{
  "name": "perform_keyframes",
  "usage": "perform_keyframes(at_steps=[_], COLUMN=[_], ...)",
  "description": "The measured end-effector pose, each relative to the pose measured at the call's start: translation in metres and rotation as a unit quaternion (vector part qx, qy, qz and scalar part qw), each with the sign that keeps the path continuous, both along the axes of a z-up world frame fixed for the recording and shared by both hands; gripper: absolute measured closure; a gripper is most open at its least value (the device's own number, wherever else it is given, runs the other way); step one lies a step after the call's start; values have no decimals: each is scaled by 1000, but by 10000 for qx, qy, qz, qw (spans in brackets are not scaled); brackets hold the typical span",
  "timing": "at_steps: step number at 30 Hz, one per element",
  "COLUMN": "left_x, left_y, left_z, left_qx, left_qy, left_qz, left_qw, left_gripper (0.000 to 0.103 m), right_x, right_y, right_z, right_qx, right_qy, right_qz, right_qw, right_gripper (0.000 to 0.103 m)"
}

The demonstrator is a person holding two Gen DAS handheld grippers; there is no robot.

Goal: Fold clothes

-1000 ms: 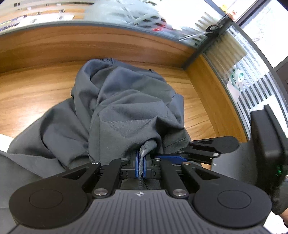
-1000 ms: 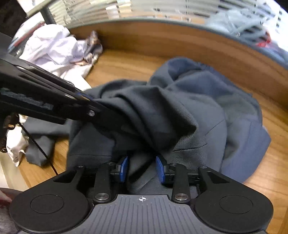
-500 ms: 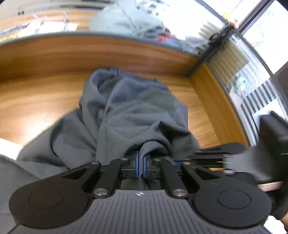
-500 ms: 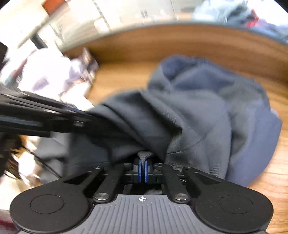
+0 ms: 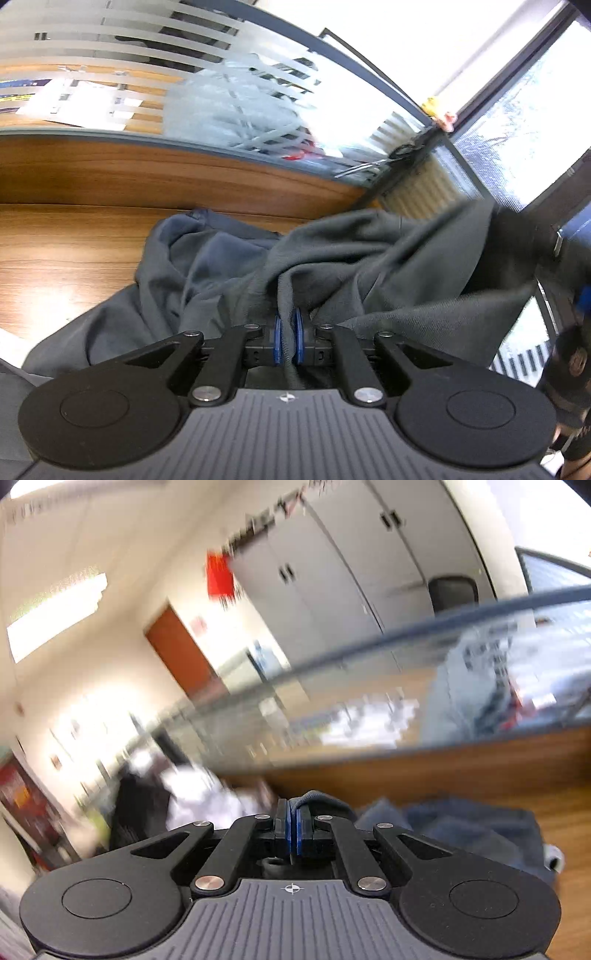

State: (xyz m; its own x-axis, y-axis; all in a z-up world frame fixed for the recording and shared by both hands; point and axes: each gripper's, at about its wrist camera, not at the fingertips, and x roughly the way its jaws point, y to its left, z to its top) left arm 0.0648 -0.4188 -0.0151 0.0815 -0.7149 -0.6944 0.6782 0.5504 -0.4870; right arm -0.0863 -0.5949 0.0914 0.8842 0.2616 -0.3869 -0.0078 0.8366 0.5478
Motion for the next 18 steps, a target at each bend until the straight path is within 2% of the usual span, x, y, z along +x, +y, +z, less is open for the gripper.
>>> perform_keyframes(at_steps=[3,5,8,10,11,13,17,18], left_x=[-8,-8,-5,-2,-2,-3,-7,-9], left_y=[-2,2,11,18,21,27,35,34], left_z=[-5,-9,-8,-3,2,14,34,37], left_qx=[210,140,-72,-188,-246,-361,-603,-649], left_qy=[-142,-79,-30,-45,-119,-272,-560,-590], left_qz=[-101,-63,113,216,210,193,17,-66], left_qw=[9996,9999,9999,9996,9994,9988,9966,9961], left_gripper=[98,98,98,94,90,71,58,46], right_x=[-3,-3,0,3,3,7,6,5], right_y=[-16,-24,-27,-23,-25,-26,-22,-22], right_z=[19,30,38,38,35,28,2,-4], right_qx=[369,571,215,-53,-139,-301,-390,-395], right_qy=[-498,-769,-786,-655,-559,-339,95,191], right_qz=[-191,-264,-296,-303,-317,-350,-310,-282], right_qw=[9979,9951,9962,9974,9978,9984,9987,9986], right_gripper=[98,98,98,98,98,98,98,98])
